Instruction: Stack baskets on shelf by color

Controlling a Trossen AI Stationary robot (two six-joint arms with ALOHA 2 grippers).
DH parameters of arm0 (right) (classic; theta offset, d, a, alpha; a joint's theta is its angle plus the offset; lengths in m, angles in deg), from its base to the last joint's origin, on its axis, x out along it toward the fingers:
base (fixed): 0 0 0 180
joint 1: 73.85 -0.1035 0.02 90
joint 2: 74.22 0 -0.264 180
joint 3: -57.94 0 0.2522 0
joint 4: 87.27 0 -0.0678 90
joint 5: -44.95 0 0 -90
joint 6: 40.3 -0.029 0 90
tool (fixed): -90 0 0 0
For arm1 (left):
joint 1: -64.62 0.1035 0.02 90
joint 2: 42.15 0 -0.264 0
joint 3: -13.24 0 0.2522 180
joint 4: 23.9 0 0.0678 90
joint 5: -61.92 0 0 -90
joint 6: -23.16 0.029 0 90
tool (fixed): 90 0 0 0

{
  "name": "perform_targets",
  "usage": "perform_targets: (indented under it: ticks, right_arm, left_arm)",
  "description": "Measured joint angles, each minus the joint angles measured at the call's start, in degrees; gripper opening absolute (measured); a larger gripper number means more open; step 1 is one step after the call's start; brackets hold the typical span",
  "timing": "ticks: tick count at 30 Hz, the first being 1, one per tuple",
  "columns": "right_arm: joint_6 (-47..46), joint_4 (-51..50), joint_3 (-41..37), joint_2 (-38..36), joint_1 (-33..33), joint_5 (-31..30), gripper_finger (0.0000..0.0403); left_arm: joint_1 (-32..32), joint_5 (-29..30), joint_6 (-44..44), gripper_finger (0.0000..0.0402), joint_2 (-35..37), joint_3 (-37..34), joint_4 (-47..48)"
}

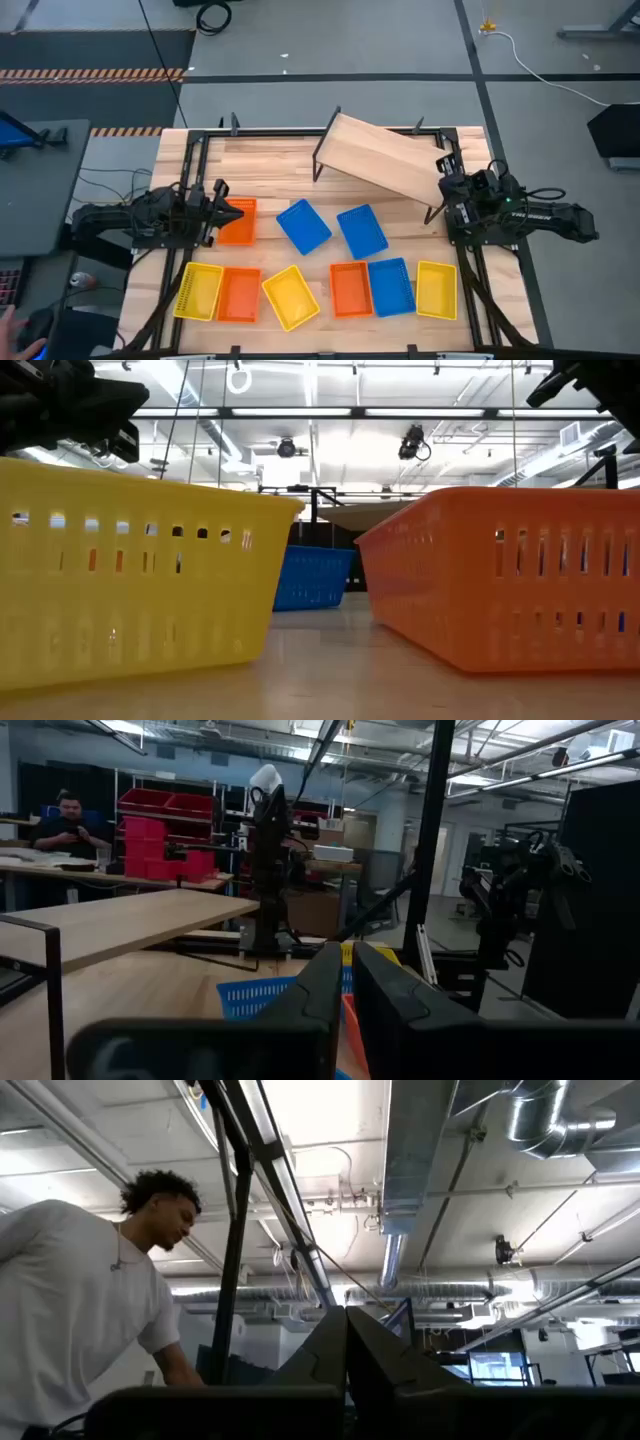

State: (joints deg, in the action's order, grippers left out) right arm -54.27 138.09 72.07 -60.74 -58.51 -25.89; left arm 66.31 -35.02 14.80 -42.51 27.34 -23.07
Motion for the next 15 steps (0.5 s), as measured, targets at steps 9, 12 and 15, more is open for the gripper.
perform_targets:
  ticks: [9,12,15]
  right_arm:
    - [0.0,0.0,0.0,0.0,0.0,0.0,0.0012]
    - [0.0,0.0,0.0,0.0,0.0,0.0,0.0012]
    - [0.0,0.0,0.0,0.0,0.0,0.0,0.0012]
  left_arm:
    - [0.0,0.0,0.0,0.0028,0.0,0.0,0.0]
    - [0.0,0.0,0.0,0.0032,0.0,0.0,0.0]
    - [0.0,0.0,0.0,0.0036,0.0,0.0,0.0]
